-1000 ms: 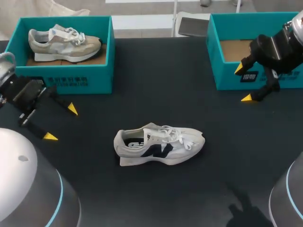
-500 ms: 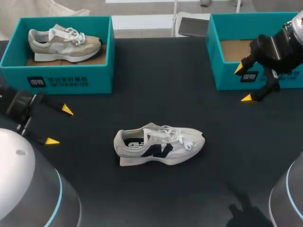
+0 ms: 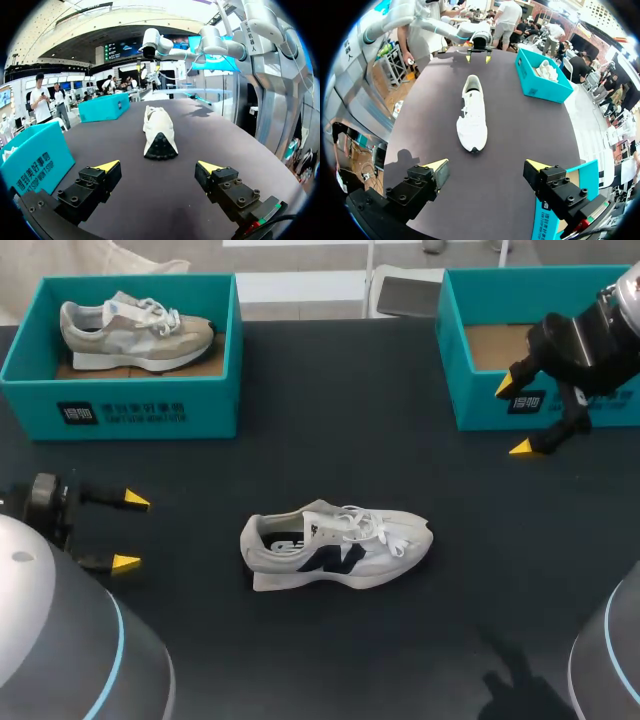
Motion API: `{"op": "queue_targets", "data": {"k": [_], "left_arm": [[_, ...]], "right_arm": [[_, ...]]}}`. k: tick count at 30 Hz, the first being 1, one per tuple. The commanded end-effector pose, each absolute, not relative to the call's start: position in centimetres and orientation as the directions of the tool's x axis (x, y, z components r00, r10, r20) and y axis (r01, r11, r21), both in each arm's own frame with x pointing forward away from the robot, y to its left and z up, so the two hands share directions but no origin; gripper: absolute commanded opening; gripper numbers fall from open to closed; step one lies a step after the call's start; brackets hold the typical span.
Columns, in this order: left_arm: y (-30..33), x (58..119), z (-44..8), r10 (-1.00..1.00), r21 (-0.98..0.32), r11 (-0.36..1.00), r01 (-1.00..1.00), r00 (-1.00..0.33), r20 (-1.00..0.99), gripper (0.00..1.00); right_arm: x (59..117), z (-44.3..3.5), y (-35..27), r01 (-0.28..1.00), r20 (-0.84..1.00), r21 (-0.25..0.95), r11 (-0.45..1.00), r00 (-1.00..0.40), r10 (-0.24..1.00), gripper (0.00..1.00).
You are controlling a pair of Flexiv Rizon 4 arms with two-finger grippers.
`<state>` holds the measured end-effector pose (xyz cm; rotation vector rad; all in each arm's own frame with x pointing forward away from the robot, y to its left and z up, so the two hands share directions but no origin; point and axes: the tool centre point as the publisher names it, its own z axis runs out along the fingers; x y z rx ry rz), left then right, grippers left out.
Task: Take the shoe out of the shoebox, open the shoe tongue, remove and reinsert the insole, then place the shoe into the shoebox
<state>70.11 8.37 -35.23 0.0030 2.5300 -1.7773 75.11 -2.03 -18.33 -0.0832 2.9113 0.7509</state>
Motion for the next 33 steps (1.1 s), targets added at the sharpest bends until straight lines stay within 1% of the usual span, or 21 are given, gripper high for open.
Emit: {"op": "queue_targets", "data": {"k": [1,8,14,17,33], "left_arm": [[8.6,70.0,-36.2,-0.026,-0.944,0.329,0.005,-1.000,-0.014,1.00],[8.4,69.5,-37.6,-0.013,-0.939,0.343,0.004,-1.000,-0.009,1.00],[7.9,69.3,-38.7,-0.026,-0.934,0.354,0.037,-0.998,-0.050,1.00],[7.7,69.0,-38.6,-0.057,-0.937,0.348,0.037,-0.997,-0.061,1.00],[7.5,68.8,-38.5,-0.047,-0.943,0.333,0.027,-0.998,-0.046,1.00]], "right_arm": [[75.1,-18.4,-2.0,-0.086,-0.143,0.475,0.876,-0.990,-0.020,1.00],[75.1,-18.4,-2.0,-0.086,-0.143,0.475,0.876,-0.990,-0.020,1.00],[75.1,-18.4,-2.0,-0.086,-0.143,0.475,0.876,-0.990,-0.020,1.00],[75.1,-18.4,-2.0,-0.086,-0.143,0.475,0.876,-0.990,-0.020,1.00],[75.1,-18.4,-2.0,-0.086,-0.143,0.475,0.876,-0.990,-0.020,1.00]]}}
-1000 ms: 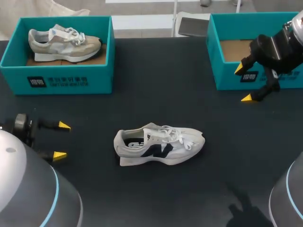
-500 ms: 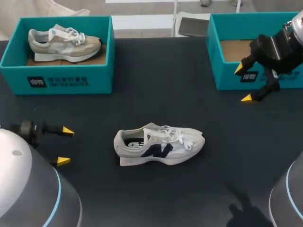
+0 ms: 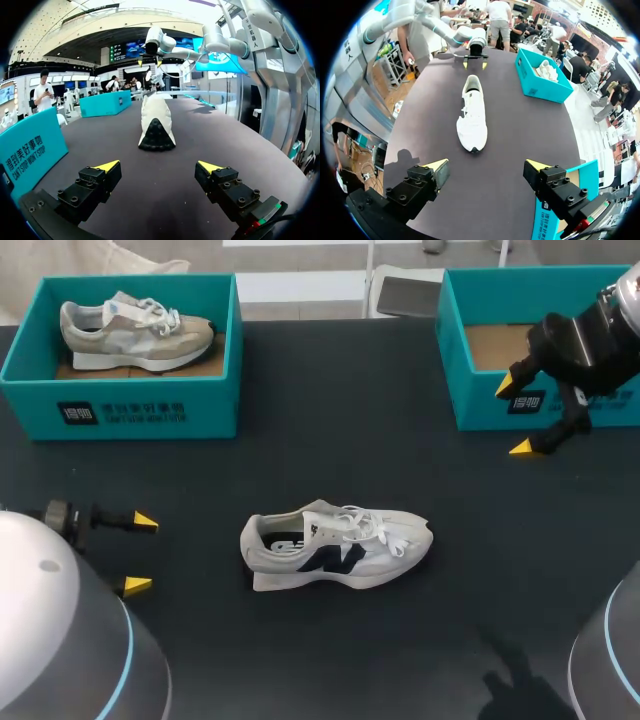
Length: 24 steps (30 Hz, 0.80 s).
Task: Take the shoe out of the shoebox, open the shoe tongue, remove and reinsert the insole, then place the shoe into the shoebox
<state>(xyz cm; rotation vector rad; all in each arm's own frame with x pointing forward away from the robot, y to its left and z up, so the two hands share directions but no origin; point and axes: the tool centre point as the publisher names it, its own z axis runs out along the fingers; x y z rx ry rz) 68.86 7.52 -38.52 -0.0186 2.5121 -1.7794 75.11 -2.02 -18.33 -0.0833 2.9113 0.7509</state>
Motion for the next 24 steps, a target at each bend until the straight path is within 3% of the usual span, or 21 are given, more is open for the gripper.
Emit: {"op": "queue_targets", "data": {"k": [1,9,24], "left_arm": [[7.5,68.8,-38.5,-0.047,-0.943,0.333,0.027,-0.998,-0.046,1.00],[5.2,68.6,-39.1,-0.075,-0.954,0.298,0.015,-0.996,-0.039,1.00],[-1.2,68.1,-38.9,-0.110,-0.929,0.369,0.009,-0.992,-0.053,1.00]], "right_arm": [[75.1,-18.4,-2.0,-0.086,-0.143,0.475,0.876,-0.990,-0.020,1.00],[75.1,-18.4,-2.0,-0.086,-0.143,0.475,0.876,-0.990,-0.020,1.00],[75.1,-18.4,-2.0,-0.086,-0.143,0.475,0.876,-0.990,-0.020,1.00]]}}
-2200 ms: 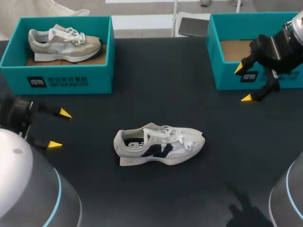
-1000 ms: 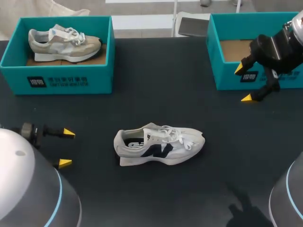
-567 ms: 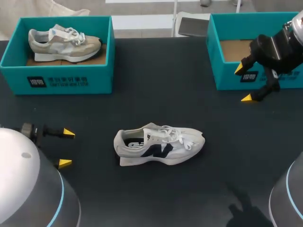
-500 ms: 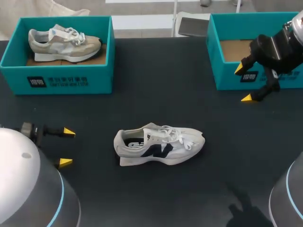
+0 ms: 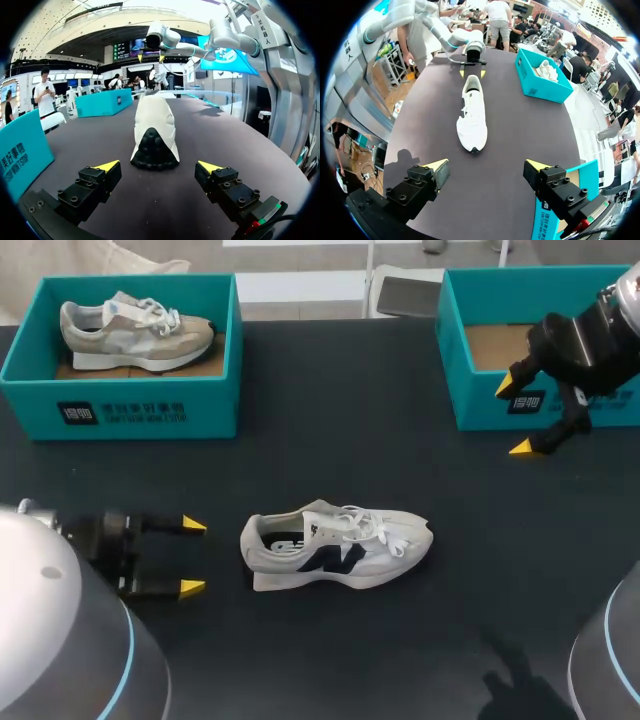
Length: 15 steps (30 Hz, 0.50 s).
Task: Take the shoe out of the shoebox, open the shoe tongue, remove and reinsert the insole, then place the shoe into the shoebox
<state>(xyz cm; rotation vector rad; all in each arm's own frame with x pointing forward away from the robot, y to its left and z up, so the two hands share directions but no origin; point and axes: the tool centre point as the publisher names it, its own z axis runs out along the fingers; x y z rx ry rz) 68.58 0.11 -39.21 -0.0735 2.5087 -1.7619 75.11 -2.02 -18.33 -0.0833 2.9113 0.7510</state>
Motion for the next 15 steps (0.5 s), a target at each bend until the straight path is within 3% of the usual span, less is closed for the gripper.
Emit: {"op": "queue_targets", "data": {"k": [1,15], "left_arm": [[-1.6,68.0,-39.0,-0.121,-0.930,0.368,0.015,-0.991,-0.063,1.00],[-2.8,67.8,-39.1,-0.099,-0.940,0.342,-0.005,-0.995,-0.031,1.00]], "right_arm": [[75.1,-18.4,-2.0,-0.086,-0.143,0.475,0.876,-0.990,-0.020,1.00],[75.1,-18.4,-2.0,-0.086,-0.143,0.475,0.876,-0.990,-0.020,1.00]]}}
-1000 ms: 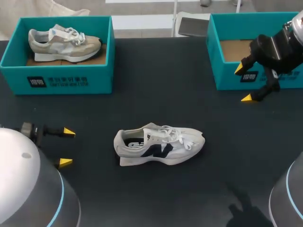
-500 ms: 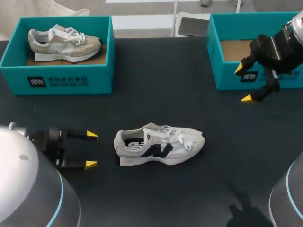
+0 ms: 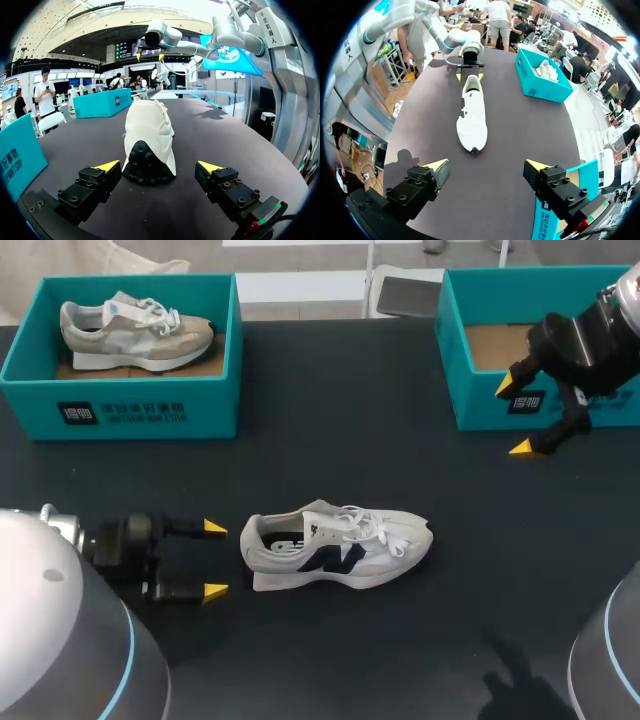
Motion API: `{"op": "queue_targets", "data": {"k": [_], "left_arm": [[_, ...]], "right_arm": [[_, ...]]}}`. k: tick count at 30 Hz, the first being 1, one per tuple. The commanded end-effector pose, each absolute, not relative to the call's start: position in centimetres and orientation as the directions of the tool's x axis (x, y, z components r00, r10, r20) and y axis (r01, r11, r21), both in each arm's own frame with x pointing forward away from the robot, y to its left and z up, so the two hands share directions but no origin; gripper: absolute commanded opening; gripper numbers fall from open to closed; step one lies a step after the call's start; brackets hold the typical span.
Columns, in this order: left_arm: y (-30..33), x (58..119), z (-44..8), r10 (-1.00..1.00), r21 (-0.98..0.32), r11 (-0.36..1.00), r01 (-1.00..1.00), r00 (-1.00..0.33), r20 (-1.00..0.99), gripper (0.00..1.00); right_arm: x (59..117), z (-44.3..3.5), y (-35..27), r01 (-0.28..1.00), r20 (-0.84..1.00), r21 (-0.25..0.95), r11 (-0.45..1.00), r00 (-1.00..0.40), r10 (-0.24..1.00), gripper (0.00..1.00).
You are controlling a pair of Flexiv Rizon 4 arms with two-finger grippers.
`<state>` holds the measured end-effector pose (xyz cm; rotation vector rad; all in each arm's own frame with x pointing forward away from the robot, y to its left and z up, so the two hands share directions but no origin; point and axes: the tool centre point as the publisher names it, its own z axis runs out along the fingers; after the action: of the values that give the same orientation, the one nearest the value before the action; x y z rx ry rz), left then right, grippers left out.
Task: Take the shoe out of the shoebox, open the shoe tongue, remove and reinsert the insole, then place the shoe into the shoebox
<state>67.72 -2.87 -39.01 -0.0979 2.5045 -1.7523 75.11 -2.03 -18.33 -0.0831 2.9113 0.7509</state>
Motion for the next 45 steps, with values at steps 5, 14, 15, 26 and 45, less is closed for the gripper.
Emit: {"op": "queue_targets", "data": {"k": [5,14,15,26,45], "left_arm": [[-2.8,67.8,-39.1,-0.099,-0.940,0.342,-0.005,-0.995,-0.031,1.00],[-4.7,68.0,-39.6,-0.143,-0.936,0.346,-0.066,-0.990,0.017,1.00],[-5.0,68.1,-39.7,-0.148,-0.934,0.351,-0.065,-0.989,0.014,1.00],[-6.4,69.6,-39.6,-0.171,-0.924,0.368,-0.099,-0.985,0.038,1.00],[-9.1,70.2,-40.6,-0.124,-0.916,0.395,-0.070,-0.992,0.023,1.00]], "right_arm": [[75.1,-18.4,-2.0,-0.086,-0.143,0.475,0.876,-0.990,-0.020,1.00],[75.1,-18.4,-2.0,-0.086,-0.143,0.475,0.876,-0.990,-0.020,1.00],[75.1,-18.4,-2.0,-0.086,-0.143,0.475,0.876,-0.990,-0.020,1.00],[75.1,-18.4,-2.0,-0.086,-0.143,0.475,0.876,-0.990,-0.020,1.00],[75.1,-18.4,-2.0,-0.086,-0.143,0.475,0.876,-0.990,-0.020,1.00]]}}
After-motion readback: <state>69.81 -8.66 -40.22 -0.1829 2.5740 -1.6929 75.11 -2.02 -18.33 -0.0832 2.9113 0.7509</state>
